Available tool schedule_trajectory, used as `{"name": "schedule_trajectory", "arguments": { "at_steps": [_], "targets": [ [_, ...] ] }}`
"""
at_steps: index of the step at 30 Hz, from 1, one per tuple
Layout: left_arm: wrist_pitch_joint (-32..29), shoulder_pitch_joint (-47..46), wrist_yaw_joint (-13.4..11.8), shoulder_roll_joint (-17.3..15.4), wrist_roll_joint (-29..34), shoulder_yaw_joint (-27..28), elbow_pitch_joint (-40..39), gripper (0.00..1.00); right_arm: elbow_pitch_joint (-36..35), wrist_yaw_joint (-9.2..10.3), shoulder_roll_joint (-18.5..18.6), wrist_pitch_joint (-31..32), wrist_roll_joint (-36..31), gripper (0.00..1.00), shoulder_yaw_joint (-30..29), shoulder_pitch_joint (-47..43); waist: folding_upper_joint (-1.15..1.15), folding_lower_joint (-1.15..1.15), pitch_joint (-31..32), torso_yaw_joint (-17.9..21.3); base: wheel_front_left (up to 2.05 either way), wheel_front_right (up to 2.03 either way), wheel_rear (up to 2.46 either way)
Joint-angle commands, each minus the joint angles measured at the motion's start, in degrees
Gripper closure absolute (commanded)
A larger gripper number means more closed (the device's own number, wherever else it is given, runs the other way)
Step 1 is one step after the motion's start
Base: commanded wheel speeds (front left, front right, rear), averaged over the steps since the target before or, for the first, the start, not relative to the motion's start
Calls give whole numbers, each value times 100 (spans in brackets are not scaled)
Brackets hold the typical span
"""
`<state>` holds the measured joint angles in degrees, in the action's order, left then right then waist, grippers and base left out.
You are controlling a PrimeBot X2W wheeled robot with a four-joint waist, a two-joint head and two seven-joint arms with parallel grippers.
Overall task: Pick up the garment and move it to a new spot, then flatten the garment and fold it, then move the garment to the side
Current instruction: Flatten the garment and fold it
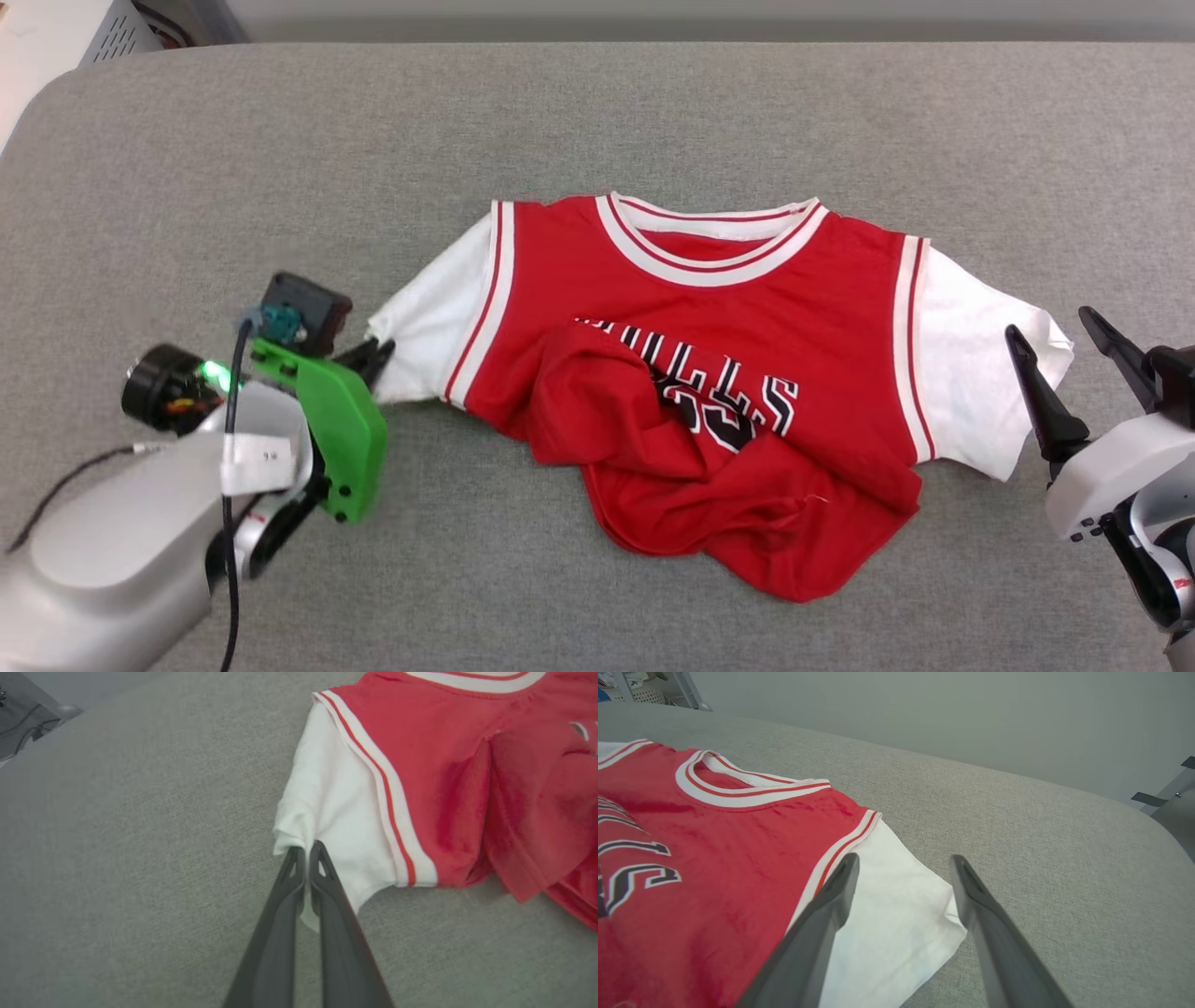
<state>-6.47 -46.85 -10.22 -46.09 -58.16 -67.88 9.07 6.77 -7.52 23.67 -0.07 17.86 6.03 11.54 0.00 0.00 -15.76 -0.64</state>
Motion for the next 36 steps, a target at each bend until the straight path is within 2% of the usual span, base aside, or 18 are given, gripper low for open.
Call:
{"name": "schedule_trajectory", "arguments": {
  "at_steps": [1, 6, 9, 10, 11, 12, 17, 25, 29, 36],
  "targets": [
    [64, 209, -63, 48, -103, -28, -22, 100, -21, 3, -7, 47, -45, 0, -23, -82, 0, 0, -15, 22, 0, 0, 0],
    [167, 733, -56, 351, -315, -172, 164, 100, 9, 3, 26, 117, -92, 0, -73, -111, 0, 0, -36, 77, 0, 0, 0],
    [209, 907, 63, 526, -454, -201, 454, 100, 27, 3, 32, 134, -97, 0, -68, -124, 0, 0, -13, 94, 0, 0, 0],
    [238, 931, 95, 561, -460, -207, 568, 91, 32, 3, 39, 141, -91, 0, -69, -130, 0, 0, 3, 94, 0, 0, 0],
    [253, 942, 115, 581, -457, -213, 649, 62, 41, 3, 47, 146, -84, 0, -75, -137, 0, 0, 24, 88, 0, 0, 0],
    [309, 934, 129, 591, -428, -208, 727, 0, 51, 3, 56, 152, -79, 0, -83, -150, 0, 0, 52, 78, 0, 0, 0],
    [553, 817, 171, 463, -426, -27, 684, 0, 72, 3, 41, 175, -90, 0, -154, -250, 0, 0, 220, -3, 0, 0, 0],
    [417, 96, 22, -316, -227, 375, -261, 0, 50, 3, -28, 146, -110, 0, -131, -288, 0, 0, 333, -39, 0, 0, 0],
    [51, -457, 34, -601, -107, 529, -520, 0, -5, 3, -29, 133, -135, 0, -80, -219, 0, 0, 254, 18, 0, 0, 0],
    [-1024, -1121, 453, -531, -438, 518, -213, 0, -164, 3, -32, 109, -172, 0, 7, -42, 0, 0, 28, 220, 0, 0, 0]
  ]
}}
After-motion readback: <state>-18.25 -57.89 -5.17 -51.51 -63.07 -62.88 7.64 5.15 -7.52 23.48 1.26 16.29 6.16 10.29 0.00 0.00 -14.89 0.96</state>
